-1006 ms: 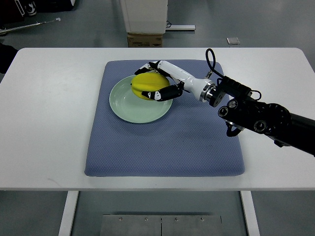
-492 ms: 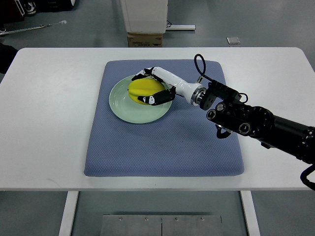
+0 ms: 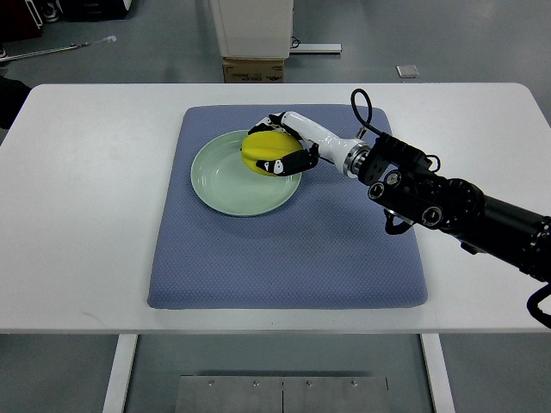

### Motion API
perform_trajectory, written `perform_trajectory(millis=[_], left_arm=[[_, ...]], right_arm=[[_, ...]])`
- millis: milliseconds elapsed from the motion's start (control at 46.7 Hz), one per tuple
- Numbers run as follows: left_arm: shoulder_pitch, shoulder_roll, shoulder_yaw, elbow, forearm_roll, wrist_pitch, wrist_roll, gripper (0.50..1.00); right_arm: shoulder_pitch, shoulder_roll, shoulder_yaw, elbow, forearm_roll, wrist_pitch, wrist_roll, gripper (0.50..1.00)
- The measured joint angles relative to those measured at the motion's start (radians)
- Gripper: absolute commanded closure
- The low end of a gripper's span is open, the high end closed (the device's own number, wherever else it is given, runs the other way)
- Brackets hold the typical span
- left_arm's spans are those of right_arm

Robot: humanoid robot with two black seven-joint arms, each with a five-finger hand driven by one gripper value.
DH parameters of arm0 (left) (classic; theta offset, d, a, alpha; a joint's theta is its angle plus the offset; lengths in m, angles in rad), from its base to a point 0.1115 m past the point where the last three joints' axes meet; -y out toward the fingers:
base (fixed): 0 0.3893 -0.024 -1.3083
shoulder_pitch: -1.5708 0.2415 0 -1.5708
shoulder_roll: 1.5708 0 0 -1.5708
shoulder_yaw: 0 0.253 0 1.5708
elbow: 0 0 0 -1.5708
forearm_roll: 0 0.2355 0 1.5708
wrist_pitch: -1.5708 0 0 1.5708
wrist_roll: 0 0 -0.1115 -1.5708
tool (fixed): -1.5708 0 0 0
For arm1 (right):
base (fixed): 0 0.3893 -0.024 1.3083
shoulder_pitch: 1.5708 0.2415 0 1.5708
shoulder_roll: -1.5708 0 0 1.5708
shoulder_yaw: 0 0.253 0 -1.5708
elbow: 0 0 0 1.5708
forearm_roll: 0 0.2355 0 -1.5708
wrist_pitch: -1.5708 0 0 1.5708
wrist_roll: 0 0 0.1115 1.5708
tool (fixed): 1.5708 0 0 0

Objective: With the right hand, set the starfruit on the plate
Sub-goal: 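Lower the starfruit onto the plate and open the right hand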

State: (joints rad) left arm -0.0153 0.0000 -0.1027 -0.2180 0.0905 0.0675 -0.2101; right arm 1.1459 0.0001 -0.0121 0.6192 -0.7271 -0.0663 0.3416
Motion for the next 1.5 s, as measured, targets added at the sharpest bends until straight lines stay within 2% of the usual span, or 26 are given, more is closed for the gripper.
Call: perform_trajectory(millis=[321,428,535,663,770,856,1091,1498], left_arm=[[0.0,0.0,0.0,0.0,0.0,0.0,0.0,0.5],[0.0,0.0,0.0,0.0,0.0,0.0,0.0,0.5],[0.0,0.0,0.0,0.0,0.0,0.0,0.0,0.5],[0.0,0.0,0.0,0.0,0.0,0.0,0.0,0.5],[0.0,0.0,0.0,0.0,0.0,0.0,0.0,0.5],[0.0,0.0,0.0,0.0,0.0,0.0,0.0,0.5],[0.0,0.0,0.0,0.0,0.0,0.0,0.0,0.5],[0.0,0.0,0.0,0.0,0.0,0.0,0.0,0.5]], right_arm=[[-0.001,0.0,0.001,0.037,-0.001,0.0,-0.014,1.0],[-0.005,0.0,0.0,0.047,-0.001,0.005,-0.013,0.957],[-0.008,0.0,0.0,0.053,-0.001,0.008,-0.012,0.875],[-0.009,0.0,0.0,0.053,-0.002,0.008,-0.015,0.704],[-0.009,0.0,0.0,0.052,-0.002,0.008,-0.024,0.593],[-0.009,0.0,0.0,0.052,-0.002,0.008,-0.032,0.524],[-0.011,0.0,0.0,0.053,-0.002,0.013,-0.042,0.502],[-0.002,0.0,0.004,0.052,-0.001,0.015,-0.044,0.5]])
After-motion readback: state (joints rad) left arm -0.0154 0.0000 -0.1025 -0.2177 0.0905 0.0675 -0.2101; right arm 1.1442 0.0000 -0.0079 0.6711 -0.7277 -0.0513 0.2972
